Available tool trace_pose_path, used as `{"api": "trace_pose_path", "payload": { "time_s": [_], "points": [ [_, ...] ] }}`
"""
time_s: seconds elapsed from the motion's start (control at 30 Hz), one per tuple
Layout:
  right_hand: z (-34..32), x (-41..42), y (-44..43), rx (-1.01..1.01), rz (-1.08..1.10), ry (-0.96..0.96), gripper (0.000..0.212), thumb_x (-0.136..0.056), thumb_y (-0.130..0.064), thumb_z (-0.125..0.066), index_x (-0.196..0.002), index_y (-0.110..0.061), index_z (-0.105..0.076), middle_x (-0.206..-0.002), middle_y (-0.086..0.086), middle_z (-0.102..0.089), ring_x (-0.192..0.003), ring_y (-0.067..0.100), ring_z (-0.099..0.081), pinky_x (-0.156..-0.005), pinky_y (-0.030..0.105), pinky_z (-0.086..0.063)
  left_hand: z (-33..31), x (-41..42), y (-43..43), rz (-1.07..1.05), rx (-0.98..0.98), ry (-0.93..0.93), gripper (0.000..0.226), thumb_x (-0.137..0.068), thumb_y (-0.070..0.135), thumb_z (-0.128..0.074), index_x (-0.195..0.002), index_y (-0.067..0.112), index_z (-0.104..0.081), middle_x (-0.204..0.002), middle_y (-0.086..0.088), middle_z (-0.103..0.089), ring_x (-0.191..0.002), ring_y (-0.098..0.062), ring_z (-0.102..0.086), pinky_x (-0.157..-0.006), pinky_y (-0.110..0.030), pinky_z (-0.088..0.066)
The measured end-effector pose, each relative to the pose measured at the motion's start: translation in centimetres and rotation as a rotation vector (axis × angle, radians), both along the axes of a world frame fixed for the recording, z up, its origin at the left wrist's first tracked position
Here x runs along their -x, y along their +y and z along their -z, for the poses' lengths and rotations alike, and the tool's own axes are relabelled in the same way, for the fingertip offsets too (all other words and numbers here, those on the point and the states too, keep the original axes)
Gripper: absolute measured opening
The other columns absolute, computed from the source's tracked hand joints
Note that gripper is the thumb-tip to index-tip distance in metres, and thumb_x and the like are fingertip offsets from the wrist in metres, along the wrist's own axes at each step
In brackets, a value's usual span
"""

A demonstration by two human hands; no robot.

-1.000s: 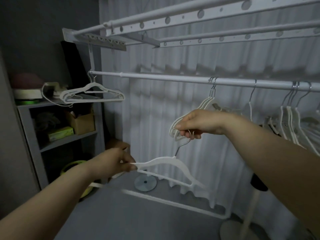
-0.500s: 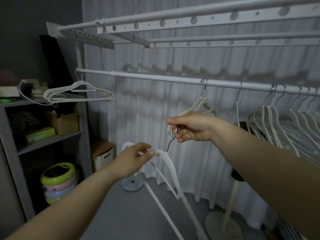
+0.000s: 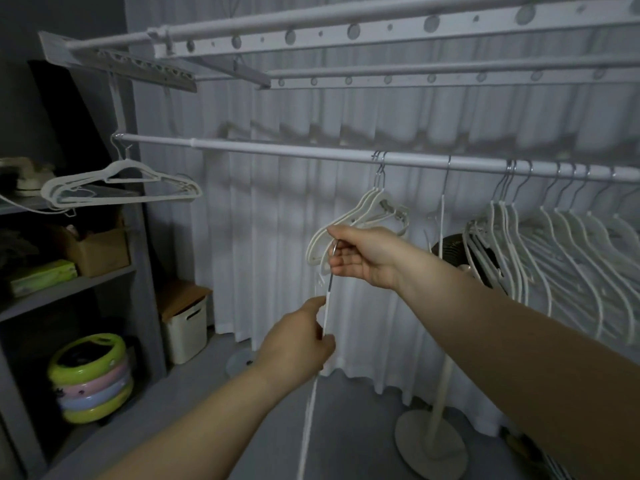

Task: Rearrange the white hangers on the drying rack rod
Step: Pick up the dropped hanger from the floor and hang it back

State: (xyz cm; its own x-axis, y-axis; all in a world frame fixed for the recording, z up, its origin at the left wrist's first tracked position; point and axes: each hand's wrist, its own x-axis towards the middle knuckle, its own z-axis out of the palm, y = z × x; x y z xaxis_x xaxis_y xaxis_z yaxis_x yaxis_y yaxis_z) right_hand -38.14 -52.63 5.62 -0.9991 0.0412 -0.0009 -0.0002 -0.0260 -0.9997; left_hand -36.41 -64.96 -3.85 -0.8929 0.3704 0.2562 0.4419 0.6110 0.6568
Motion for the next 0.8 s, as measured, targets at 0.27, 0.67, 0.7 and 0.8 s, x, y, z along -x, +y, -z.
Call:
{"api": "trace_pose_path", "payload": {
  "time_s": [0.27, 0.67, 0.7, 0.8],
  "points": [
    [0.2, 0.6, 2.6, -0.061, -0.001, -0.011, 0.034, -0.093, -0.024, -0.048, -0.064, -0.007, -0.053, -0.037, -0.001, -0.057, -0.032, 0.009, -0.056, -0.038, 0.018, -0.05, -0.1, 0.9, 0.0, 0.07, -0.071, -0.008, 0.029, -0.088, 0.011, -0.049, -0.108, 0.029, -0.058, -0.057, 0.011, -0.058, -0.033, 0.0, -0.049, -0.042, -0.012, -0.042],
    [-2.2, 4.9, 12.3, -1.123, 0.466, 0.363, 0.021, -0.088, -0.016, -0.05, -0.1, -0.006, -0.063, -0.11, 0.012, -0.06, -0.106, 0.027, -0.051, -0.085, 0.031, -0.04, -4.3, 5.7, 4.6, 0.018, -0.027, 0.072, 0.027, -0.086, 0.014, -0.051, -0.107, 0.03, -0.059, -0.067, 0.001, -0.066, -0.04, -0.003, -0.051, -0.052, -0.021, -0.048],
    [-2.7, 5.4, 13.3, -1.196, 0.496, 0.372, 0.024, -0.088, -0.017, -0.05, -0.108, -0.008, -0.061, -0.119, 0.012, -0.056, -0.114, 0.028, -0.045, -0.091, 0.032, -0.037, -4.9, 6.4, 5.3, 0.016, -0.035, 0.078, 0.027, -0.085, 0.014, -0.051, -0.105, 0.031, -0.059, -0.066, 0.001, -0.065, -0.04, -0.003, -0.051, -0.053, -0.021, -0.048],
    [-4.2, 6.9, 16.1, -1.351, 0.602, 0.436, 0.035, -0.088, -0.018, -0.05, -0.122, -0.01, -0.051, -0.132, 0.01, -0.044, -0.123, 0.028, -0.034, -0.098, 0.032, -0.028, -6.8, 8.6, 8.0, -0.014, -0.047, 0.144, 0.027, -0.083, 0.014, -0.052, -0.103, 0.031, -0.06, -0.07, -0.001, -0.069, -0.042, -0.002, -0.05, -0.058, -0.025, -0.049]
  ]
}}
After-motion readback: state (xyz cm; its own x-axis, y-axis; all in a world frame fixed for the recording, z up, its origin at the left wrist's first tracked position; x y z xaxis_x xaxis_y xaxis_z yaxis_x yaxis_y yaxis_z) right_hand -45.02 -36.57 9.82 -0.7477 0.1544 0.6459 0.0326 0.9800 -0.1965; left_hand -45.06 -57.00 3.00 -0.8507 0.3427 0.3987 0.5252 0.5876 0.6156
